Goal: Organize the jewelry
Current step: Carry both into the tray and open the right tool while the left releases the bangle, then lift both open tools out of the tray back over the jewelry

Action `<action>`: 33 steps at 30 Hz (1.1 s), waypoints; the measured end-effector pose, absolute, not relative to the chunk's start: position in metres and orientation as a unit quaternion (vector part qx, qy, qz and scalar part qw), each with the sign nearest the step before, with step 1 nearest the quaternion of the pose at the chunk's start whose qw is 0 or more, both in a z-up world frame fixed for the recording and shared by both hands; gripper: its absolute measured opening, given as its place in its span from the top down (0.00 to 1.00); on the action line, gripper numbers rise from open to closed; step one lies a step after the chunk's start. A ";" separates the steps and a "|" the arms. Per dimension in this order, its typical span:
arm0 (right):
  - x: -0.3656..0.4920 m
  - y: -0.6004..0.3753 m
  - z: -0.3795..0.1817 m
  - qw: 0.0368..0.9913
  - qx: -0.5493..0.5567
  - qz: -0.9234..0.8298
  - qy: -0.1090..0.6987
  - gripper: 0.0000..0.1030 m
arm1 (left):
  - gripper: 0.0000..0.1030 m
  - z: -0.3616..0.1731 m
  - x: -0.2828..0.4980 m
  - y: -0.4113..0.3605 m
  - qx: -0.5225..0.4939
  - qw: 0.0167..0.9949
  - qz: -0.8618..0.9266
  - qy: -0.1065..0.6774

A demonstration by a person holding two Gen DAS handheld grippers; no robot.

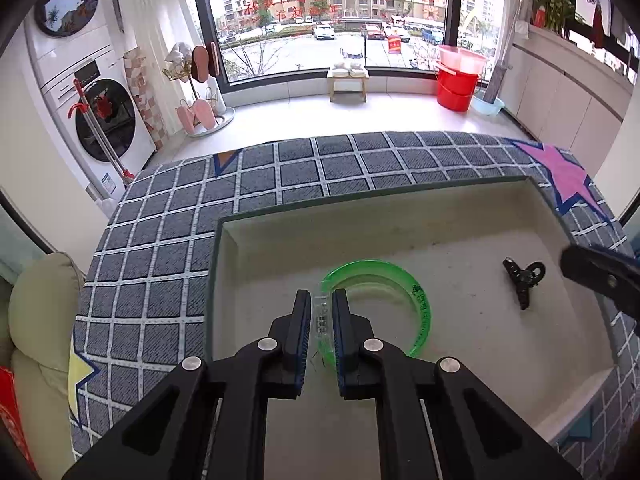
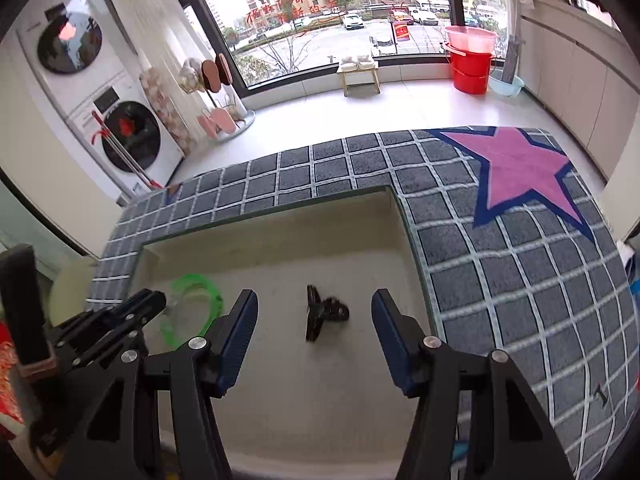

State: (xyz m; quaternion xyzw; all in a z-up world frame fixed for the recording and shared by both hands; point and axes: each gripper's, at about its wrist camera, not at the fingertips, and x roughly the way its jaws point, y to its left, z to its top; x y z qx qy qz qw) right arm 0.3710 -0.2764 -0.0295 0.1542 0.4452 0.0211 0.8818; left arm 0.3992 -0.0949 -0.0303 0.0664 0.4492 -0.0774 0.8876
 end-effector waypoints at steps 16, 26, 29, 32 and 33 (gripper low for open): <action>0.252 -0.253 0.015 0.899 0.173 0.038 0.401 0.00 | 0.00 0.009 0.283 -0.052 0.032 0.902 -0.128 0.411; 0.173 -0.219 0.024 0.900 0.154 0.045 0.404 0.00 | 0.00 0.007 0.198 -0.022 0.025 0.901 -0.131 0.413; 0.156 -0.207 0.025 0.907 0.111 0.027 0.405 0.00 | 0.00 0.004 0.178 -0.011 0.033 0.905 -0.106 0.412; 0.143 -0.201 0.022 0.906 0.101 0.026 0.409 0.00 | 0.00 -0.001 0.166 -0.001 0.029 0.903 -0.098 0.417; 0.141 -0.200 0.021 0.906 0.101 0.025 0.411 0.00 | 0.00 -0.003 0.164 0.002 0.032 0.901 -0.097 0.421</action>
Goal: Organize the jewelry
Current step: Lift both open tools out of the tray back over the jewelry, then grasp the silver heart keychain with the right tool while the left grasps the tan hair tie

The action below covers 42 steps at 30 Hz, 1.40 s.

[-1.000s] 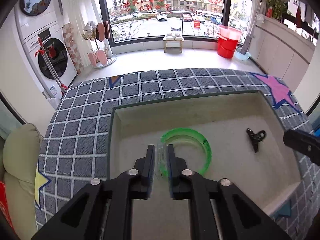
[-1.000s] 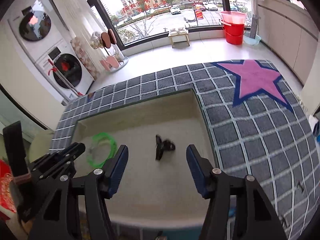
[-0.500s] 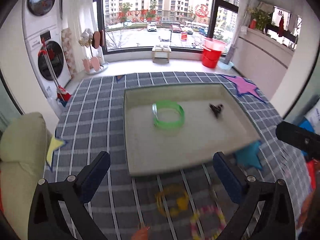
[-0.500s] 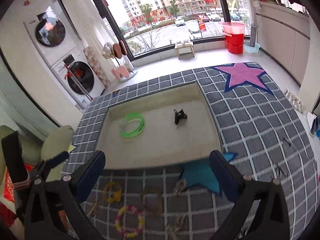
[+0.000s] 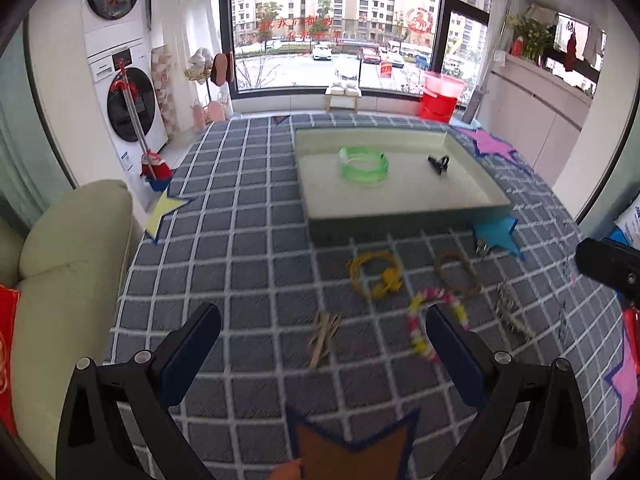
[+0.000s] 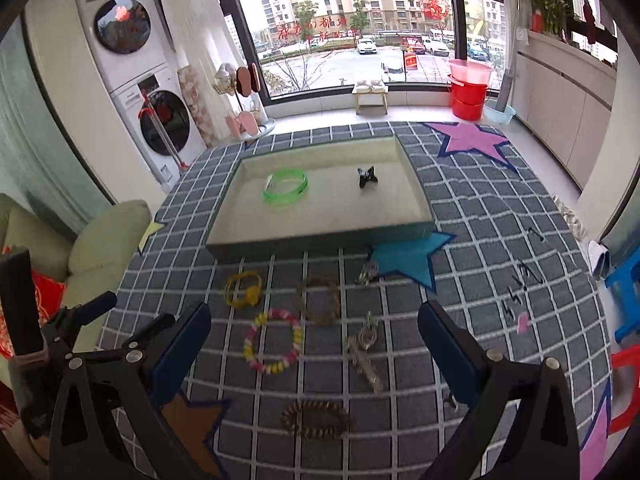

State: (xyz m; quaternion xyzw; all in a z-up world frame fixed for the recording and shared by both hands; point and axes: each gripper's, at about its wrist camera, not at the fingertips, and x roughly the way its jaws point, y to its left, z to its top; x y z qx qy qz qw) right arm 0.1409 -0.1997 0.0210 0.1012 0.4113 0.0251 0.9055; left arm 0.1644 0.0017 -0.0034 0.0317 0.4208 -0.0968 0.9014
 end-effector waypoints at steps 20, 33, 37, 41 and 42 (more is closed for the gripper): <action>0.123 -0.229 -0.031 0.879 0.126 -0.048 0.457 0.00 | 0.00 -0.034 0.158 0.039 0.013 0.887 -0.083 0.454; 0.110 -0.258 -0.052 0.869 0.123 -0.073 0.474 0.00 | 0.00 -0.046 0.149 0.039 0.019 0.878 -0.086 0.470; 0.115 -0.254 -0.059 0.868 0.108 -0.061 0.481 0.05 | 0.00 -0.051 0.154 0.032 0.030 0.878 -0.096 0.469; 0.127 -0.244 -0.070 0.863 0.085 -0.047 0.496 0.18 | 0.00 -0.060 0.163 0.021 0.046 0.874 -0.106 0.472; 0.131 -0.241 -0.073 0.861 0.080 -0.040 0.500 0.24 | 0.00 -0.062 0.164 0.018 0.051 0.874 -0.106 0.472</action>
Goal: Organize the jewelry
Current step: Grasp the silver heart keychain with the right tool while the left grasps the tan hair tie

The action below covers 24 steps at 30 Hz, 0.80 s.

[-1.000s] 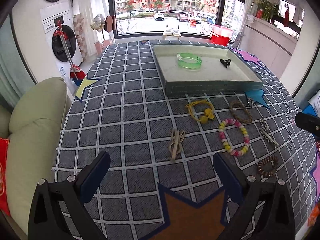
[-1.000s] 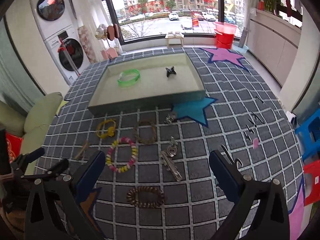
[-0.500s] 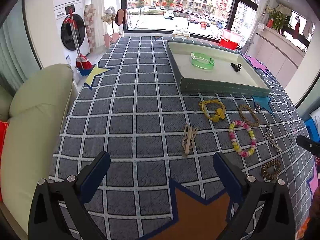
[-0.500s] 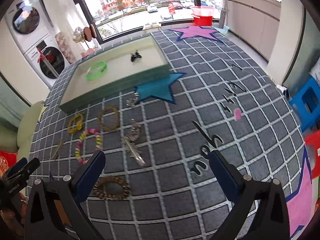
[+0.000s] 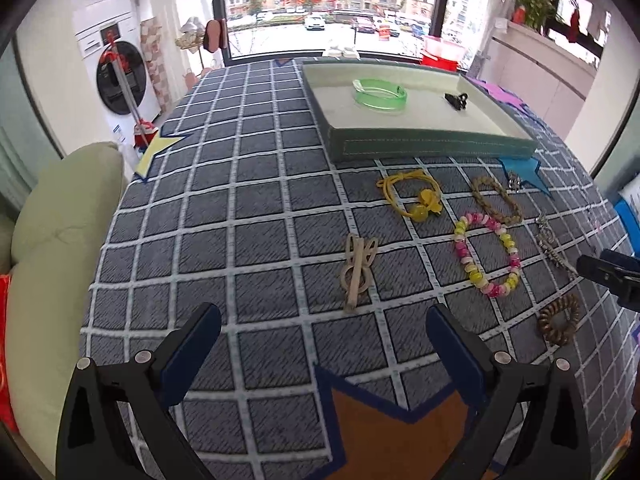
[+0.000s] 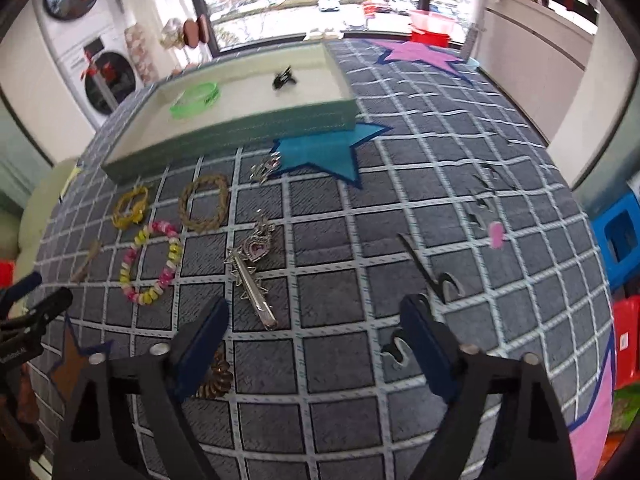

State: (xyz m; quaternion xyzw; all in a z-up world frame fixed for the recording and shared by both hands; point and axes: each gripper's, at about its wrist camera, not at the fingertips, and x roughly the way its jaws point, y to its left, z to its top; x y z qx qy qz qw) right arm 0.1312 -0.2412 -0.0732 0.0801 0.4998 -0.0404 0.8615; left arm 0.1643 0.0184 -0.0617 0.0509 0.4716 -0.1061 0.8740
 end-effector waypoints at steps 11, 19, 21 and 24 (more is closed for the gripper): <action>0.149 -0.208 -0.086 0.857 0.012 -0.018 0.515 0.41 | 0.18 -0.075 0.180 0.003 0.065 0.865 -0.120 0.484; 0.151 -0.204 -0.084 0.852 0.011 -0.012 0.523 0.58 | 0.65 -0.071 0.176 -0.016 0.076 0.861 -0.159 0.477; 0.150 -0.203 -0.083 0.852 0.012 -0.010 0.524 0.78 | 0.78 -0.070 0.175 -0.018 0.073 0.859 -0.171 0.477; 0.147 -0.202 -0.083 0.852 0.015 -0.009 0.522 0.82 | 0.78 -0.069 0.176 -0.014 0.049 0.856 -0.184 0.480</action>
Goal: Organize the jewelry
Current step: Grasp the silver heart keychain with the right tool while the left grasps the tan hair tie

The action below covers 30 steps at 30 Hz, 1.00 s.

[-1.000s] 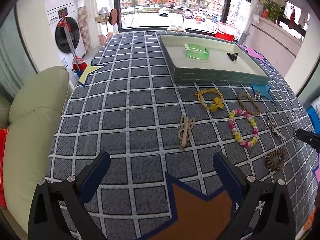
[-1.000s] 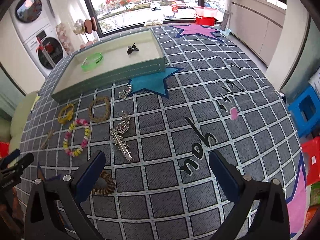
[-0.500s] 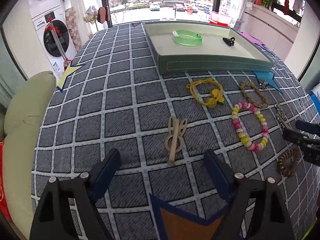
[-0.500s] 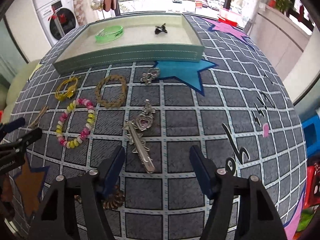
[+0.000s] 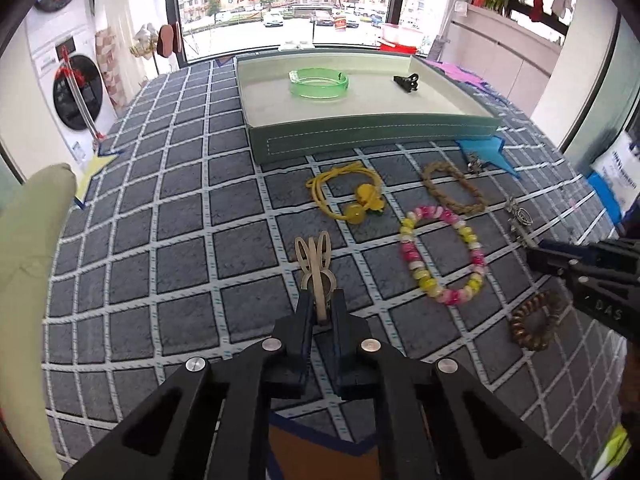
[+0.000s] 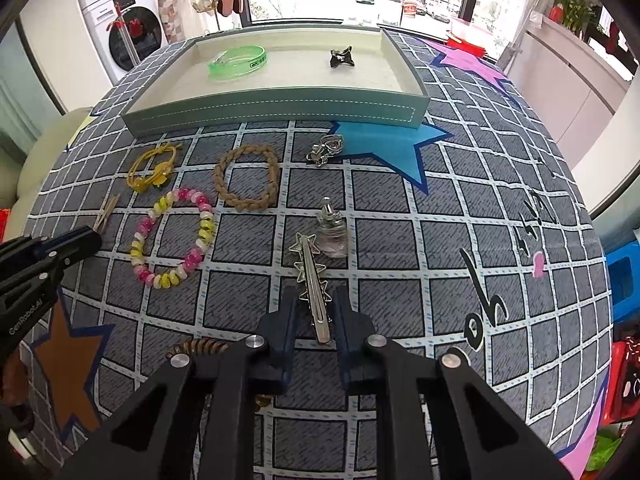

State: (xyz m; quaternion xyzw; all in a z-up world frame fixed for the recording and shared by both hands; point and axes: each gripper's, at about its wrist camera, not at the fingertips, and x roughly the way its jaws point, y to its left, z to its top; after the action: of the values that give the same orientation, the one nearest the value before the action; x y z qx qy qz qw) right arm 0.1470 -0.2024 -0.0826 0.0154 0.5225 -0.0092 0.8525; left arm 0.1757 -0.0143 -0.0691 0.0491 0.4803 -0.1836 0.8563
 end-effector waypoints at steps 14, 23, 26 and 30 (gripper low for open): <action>0.130 -0.234 -0.065 0.861 0.115 0.005 0.496 0.82 | 0.78 -0.045 0.165 0.002 0.000 0.866 -0.198 0.460; 0.135 -0.241 -0.037 0.873 0.131 0.017 0.469 0.94 | 0.78 -0.018 0.169 0.001 -0.008 0.877 -0.199 0.438; 0.144 -0.242 -0.028 0.877 0.125 0.022 0.463 0.94 | 0.78 -0.005 0.172 -0.001 -0.007 0.884 -0.201 0.422; 0.149 -0.244 -0.037 0.866 0.139 0.047 0.478 0.93 | 0.78 0.003 0.175 -0.003 -0.006 0.889 -0.201 0.412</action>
State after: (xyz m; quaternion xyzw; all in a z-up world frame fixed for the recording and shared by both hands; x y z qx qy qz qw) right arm 0.1494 -0.2439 -0.0366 0.1388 0.4782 0.0468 0.8660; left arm 0.1751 -0.0028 0.0026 -0.0061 0.4122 -0.2009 0.8887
